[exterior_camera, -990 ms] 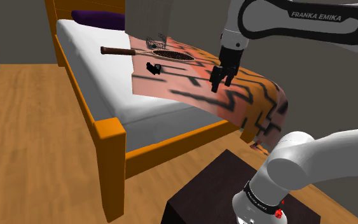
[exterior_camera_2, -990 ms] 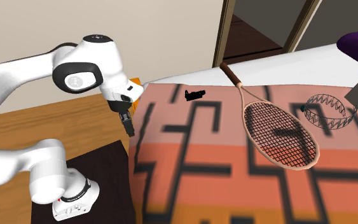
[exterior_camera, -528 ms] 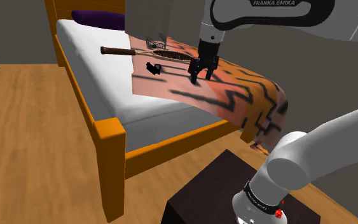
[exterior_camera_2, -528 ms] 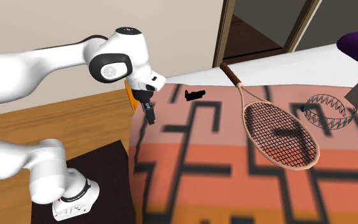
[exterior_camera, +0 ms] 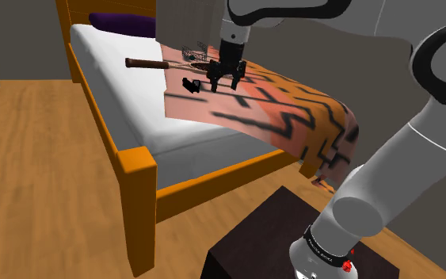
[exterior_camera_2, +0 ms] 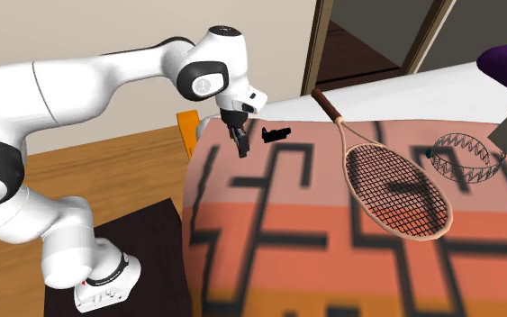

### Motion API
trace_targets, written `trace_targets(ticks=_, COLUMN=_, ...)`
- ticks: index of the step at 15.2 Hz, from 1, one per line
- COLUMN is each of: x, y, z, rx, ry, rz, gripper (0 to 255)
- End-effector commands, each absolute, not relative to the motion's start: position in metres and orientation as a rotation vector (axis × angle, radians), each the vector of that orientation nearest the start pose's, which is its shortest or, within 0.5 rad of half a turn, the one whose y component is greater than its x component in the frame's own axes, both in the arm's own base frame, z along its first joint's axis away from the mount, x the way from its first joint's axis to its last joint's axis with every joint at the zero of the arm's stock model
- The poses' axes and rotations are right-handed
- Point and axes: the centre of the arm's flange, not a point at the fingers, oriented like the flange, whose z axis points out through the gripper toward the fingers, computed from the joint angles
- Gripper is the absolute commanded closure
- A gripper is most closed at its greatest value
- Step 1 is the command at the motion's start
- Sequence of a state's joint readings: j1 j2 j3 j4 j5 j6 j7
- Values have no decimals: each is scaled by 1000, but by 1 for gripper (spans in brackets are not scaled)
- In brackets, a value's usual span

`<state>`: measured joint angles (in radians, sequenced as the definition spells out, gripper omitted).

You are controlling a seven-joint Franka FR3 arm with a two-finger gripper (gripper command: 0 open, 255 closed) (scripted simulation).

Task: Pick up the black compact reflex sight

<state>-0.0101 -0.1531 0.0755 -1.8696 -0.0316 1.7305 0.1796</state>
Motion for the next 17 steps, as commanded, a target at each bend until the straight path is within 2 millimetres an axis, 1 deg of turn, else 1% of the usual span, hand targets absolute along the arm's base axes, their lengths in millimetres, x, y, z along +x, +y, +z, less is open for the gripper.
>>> trace_targets(ticks=1, x=538, y=36, z=577, rx=-3164, ry=192, rz=-36, gripper=0)
trace_targets(ticks=11, x=663, y=49, z=584, rx=-3101, ry=269, rz=-67, gripper=0)
trace_targets(ticks=17, x=663, y=49, z=552, rx=-3101, ry=269, rz=-67, gripper=0)
